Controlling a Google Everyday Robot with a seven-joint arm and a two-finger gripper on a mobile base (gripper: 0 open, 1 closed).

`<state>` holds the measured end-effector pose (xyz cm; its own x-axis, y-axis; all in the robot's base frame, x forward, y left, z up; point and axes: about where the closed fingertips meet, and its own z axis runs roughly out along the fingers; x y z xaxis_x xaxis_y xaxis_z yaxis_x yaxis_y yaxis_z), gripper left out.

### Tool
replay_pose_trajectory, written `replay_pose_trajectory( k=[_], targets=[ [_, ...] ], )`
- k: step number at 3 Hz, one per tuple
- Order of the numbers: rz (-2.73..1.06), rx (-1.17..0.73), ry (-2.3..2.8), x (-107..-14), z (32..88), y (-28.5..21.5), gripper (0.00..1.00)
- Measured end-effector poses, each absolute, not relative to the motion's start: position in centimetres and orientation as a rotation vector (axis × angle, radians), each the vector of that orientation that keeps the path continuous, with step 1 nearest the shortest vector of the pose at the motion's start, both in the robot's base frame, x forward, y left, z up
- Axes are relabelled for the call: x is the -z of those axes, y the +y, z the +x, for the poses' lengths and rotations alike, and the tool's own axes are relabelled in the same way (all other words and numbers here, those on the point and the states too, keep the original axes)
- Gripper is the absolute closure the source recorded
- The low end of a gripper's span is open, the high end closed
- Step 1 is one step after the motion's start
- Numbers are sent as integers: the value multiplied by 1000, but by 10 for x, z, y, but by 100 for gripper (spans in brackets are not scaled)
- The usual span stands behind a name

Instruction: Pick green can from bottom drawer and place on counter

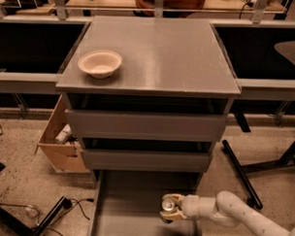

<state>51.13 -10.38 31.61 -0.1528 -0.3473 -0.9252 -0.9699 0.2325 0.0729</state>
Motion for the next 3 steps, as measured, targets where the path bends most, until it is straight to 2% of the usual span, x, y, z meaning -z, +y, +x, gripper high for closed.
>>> replay_pose_trajectory(
  k=[2,3],
  targets=[
    [-1310,-882,1663,-493,517,-152,100],
    [-1211,-748,1734,-598,538,-196,100]
  ],
)
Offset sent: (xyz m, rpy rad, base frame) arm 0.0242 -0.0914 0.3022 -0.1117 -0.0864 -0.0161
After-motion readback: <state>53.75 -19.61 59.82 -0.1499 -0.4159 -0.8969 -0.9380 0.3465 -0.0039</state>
